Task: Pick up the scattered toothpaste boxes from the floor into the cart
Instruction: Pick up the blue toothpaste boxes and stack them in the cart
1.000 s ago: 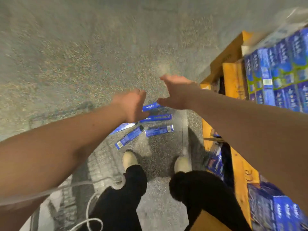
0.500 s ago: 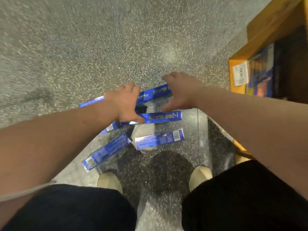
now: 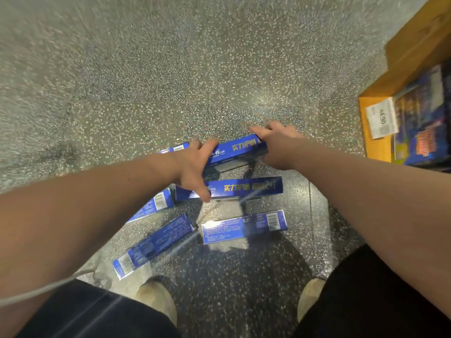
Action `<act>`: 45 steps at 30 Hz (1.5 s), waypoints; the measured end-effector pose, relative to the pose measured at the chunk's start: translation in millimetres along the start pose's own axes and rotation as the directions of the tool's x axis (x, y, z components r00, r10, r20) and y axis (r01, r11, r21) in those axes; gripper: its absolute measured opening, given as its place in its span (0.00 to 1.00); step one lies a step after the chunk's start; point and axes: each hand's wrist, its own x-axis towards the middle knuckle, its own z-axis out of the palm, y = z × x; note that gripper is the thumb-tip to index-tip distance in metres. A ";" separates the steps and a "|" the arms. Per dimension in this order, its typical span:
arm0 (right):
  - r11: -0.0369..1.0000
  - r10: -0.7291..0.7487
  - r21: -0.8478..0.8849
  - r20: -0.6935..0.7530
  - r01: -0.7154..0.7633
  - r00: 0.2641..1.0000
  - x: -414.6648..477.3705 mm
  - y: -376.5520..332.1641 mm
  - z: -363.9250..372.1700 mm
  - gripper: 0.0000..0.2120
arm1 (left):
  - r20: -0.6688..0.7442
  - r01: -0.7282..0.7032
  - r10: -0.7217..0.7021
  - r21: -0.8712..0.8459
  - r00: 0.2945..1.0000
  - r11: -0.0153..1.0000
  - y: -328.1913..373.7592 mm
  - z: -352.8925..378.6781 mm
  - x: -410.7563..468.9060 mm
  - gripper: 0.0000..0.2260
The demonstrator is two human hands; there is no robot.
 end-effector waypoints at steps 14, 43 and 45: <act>0.998 -0.014 0.059 0.081 0.010 0.997 -19.9 -21.6 4.6 0.18 | -0.050 -0.010 0.019 0.176 0.999 0.984 1.0 -1.9 -6.7 0.47; 0.944 -0.201 -0.270 -0.007 0.192 0.980 -137.1 -84.9 -93.6 0.31 | -0.194 -0.056 0.112 0.275 0.974 0.960 55.3 -85.8 -141.6 0.25; 0.937 -0.220 -0.279 -0.002 0.210 0.976 -180.2 -106.9 -143.0 0.30 | -0.198 -0.041 0.092 0.248 0.976 0.968 63.0 -126.2 -200.3 0.24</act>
